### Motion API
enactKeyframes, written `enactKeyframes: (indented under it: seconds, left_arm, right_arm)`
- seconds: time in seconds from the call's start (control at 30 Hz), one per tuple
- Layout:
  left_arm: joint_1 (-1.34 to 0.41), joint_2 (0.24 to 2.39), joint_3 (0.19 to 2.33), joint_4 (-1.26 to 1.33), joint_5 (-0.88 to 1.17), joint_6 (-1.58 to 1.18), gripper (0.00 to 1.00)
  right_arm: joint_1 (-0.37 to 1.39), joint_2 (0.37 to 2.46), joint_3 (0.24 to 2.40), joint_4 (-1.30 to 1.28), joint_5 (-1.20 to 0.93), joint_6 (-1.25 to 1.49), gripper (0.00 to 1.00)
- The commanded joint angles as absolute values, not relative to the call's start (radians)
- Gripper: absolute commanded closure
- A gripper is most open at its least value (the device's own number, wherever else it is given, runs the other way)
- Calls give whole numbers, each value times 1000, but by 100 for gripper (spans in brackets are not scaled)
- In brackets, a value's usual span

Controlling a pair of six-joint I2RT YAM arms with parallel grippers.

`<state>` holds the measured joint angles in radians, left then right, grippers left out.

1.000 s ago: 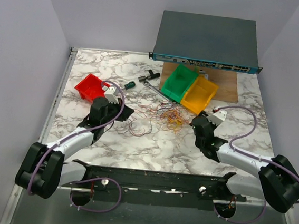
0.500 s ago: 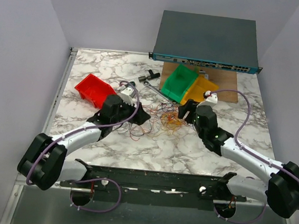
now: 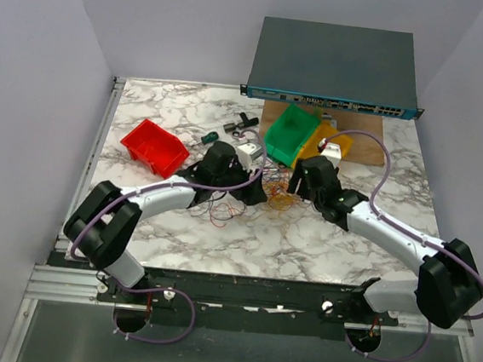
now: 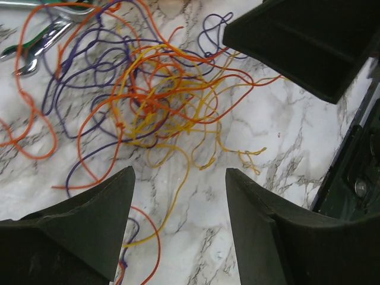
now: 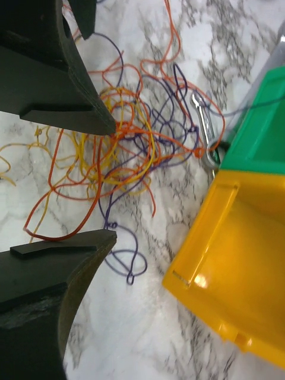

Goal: Untangle the cables
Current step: Untie the cable.

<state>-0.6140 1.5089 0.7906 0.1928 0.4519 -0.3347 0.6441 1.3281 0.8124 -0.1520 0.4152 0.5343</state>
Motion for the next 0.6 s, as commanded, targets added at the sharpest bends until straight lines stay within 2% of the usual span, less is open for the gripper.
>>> enactKeyframes:
  seconds: [0.0, 0.27, 0.33, 0.53, 0.57]
  left_arm:
    - [-687, 1557, 927, 36, 418, -247, 37]
    - [-809, 1755, 1263, -275, 212, -116, 39]
    - [-841, 1812, 1321, -317, 181, -87, 47]
    - [-857, 1952, 1420, -366, 153, -86, 54]
    - [-857, 1963, 1426, -369, 168, -87, 58]
  right_arm:
    - [624, 1289, 835, -286, 567, 625, 27]
    - [590, 1148, 772, -326, 619, 681, 27]
    - [584, 1114, 768, -345, 630, 687, 27]
    - [576, 1018, 732, -348, 605, 695, 27]
    - [575, 1005, 719, -343, 598, 702, 27]
